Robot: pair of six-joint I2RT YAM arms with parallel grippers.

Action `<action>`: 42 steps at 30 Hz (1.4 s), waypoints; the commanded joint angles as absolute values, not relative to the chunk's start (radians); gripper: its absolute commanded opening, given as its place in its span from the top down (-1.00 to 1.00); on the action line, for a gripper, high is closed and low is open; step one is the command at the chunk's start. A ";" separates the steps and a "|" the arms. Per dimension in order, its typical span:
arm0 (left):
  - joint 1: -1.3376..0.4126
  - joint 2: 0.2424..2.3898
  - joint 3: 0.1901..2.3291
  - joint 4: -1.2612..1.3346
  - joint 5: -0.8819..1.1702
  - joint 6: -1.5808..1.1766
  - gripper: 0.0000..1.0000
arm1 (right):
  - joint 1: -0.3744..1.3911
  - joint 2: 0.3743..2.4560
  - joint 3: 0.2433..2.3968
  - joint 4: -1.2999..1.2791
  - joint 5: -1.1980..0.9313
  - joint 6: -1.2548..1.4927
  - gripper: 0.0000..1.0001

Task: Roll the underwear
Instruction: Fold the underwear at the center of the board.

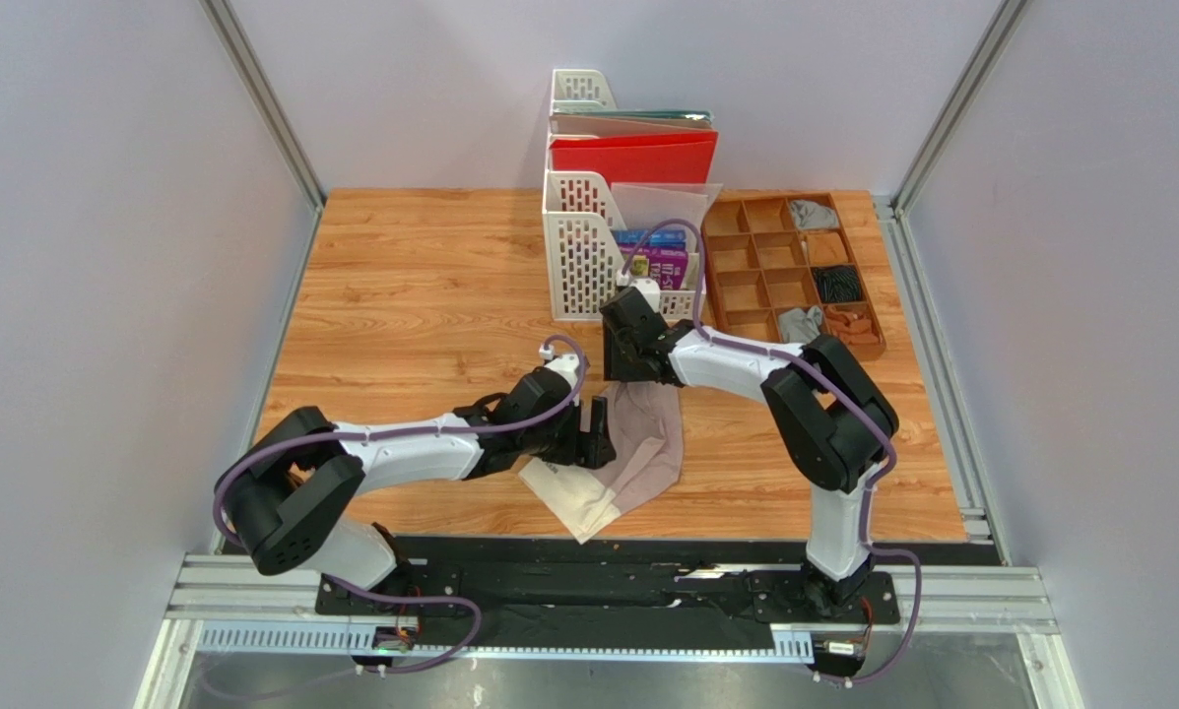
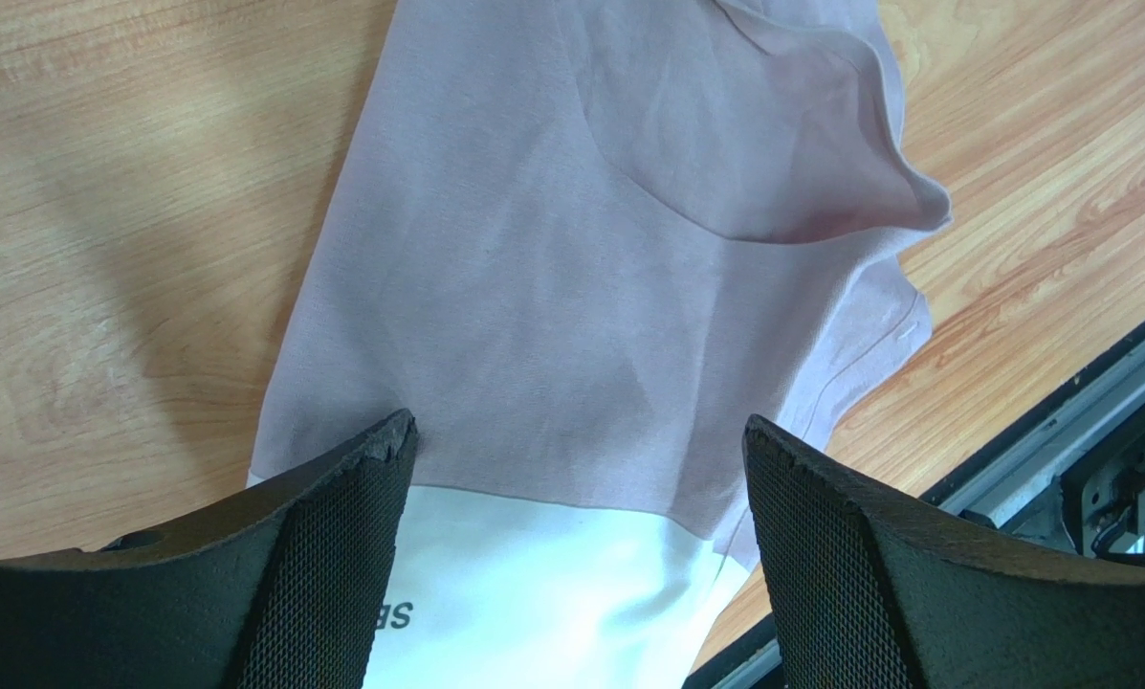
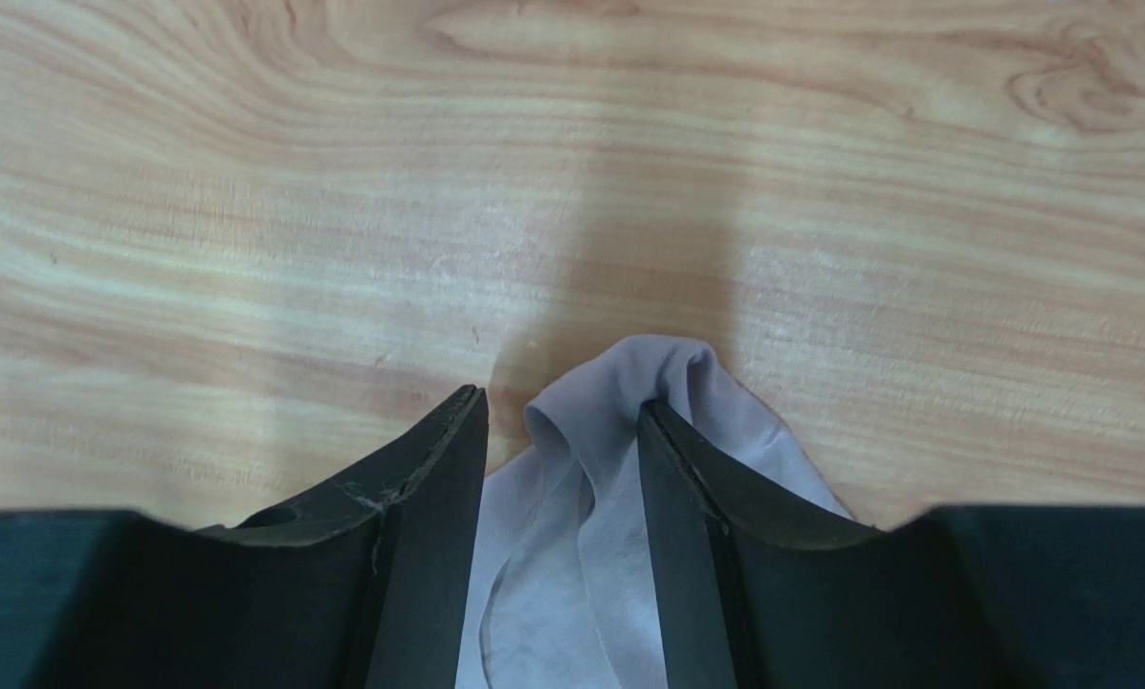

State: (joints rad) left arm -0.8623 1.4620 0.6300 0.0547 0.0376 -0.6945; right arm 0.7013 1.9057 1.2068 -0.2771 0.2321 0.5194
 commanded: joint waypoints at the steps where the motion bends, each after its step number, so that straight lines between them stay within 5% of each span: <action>1: -0.862 1.456 0.618 0.097 0.061 -0.709 -0.77 | 0.689 1.930 1.281 -0.261 0.276 0.483 0.07; 4: -0.862 1.460 0.614 0.104 0.067 -0.713 -0.77 | 0.689 1.959 1.308 -0.284 0.287 0.468 0.16; 11: -0.862 1.460 0.600 0.110 0.067 -0.723 -0.77 | 0.686 1.965 1.293 -0.311 0.347 0.463 0.92; 14: -0.862 1.462 0.589 0.110 0.061 -0.727 -0.77 | 0.683 1.901 1.252 -0.285 0.312 0.480 0.97; 34: -0.862 1.471 0.548 0.137 0.067 -0.703 -0.77 | 0.537 1.684 1.028 -0.241 0.172 0.543 0.93; 42: -0.862 1.486 0.629 0.077 0.052 -0.529 -0.78 | 0.476 1.651 0.982 -0.212 0.083 0.540 0.32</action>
